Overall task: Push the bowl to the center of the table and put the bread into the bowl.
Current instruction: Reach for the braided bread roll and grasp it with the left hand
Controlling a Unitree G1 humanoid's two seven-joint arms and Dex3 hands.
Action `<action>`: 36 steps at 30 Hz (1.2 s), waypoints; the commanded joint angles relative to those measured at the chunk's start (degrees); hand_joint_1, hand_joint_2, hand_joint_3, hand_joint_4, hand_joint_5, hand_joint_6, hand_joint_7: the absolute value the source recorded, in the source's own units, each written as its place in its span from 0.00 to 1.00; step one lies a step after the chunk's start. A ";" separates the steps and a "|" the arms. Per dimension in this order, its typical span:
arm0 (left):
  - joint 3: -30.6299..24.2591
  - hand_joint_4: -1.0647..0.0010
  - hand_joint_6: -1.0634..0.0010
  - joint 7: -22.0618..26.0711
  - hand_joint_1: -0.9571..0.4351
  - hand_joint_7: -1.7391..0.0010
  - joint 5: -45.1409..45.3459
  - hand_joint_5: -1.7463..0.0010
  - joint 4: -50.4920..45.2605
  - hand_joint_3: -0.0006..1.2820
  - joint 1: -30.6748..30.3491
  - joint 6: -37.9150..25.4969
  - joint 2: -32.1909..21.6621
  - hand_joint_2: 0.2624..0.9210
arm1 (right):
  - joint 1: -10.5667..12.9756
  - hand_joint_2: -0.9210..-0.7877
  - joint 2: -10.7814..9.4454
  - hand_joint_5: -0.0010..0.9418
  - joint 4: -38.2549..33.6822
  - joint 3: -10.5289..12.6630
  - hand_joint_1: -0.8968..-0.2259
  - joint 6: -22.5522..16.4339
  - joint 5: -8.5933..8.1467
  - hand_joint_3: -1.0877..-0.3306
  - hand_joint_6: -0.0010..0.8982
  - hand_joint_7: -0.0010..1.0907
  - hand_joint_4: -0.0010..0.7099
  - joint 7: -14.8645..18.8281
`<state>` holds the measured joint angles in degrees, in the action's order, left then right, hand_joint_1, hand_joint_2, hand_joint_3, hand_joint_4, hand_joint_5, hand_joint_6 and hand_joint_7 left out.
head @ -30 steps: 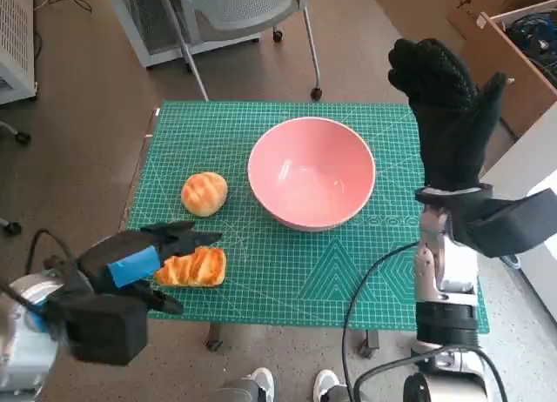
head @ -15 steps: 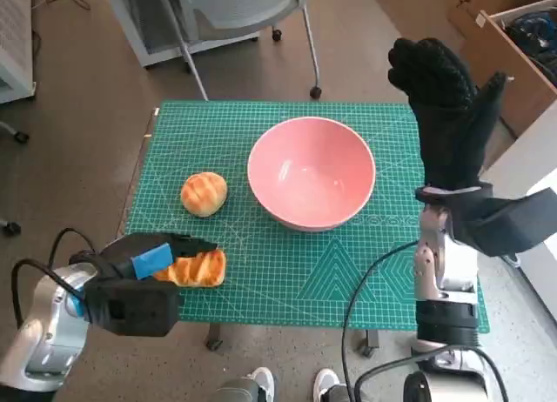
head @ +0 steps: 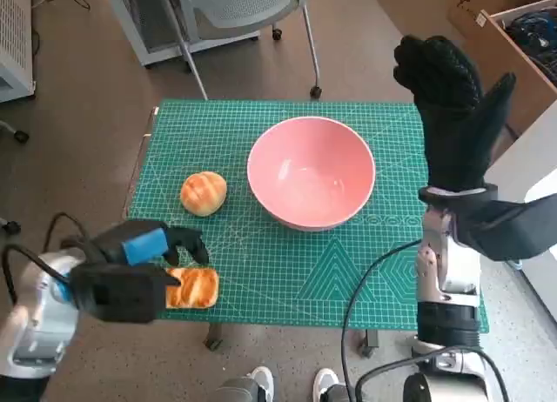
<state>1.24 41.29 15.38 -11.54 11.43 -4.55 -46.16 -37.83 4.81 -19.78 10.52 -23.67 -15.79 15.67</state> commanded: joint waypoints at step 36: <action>-6.27 0.23 0.33 -3.64 0.69 0.36 -11.54 0.43 -8.18 0.03 12.72 -0.82 2.47 0.94 | 5.71 0.00 -0.61 0.00 5.39 -0.49 0.49 0.77 0.44 0.61 0.19 0.41 0.44 -2.62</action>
<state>-4.96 35.32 4.40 -18.49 25.78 -5.13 -41.19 -33.89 4.10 -14.98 9.96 -24.08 -15.44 13.65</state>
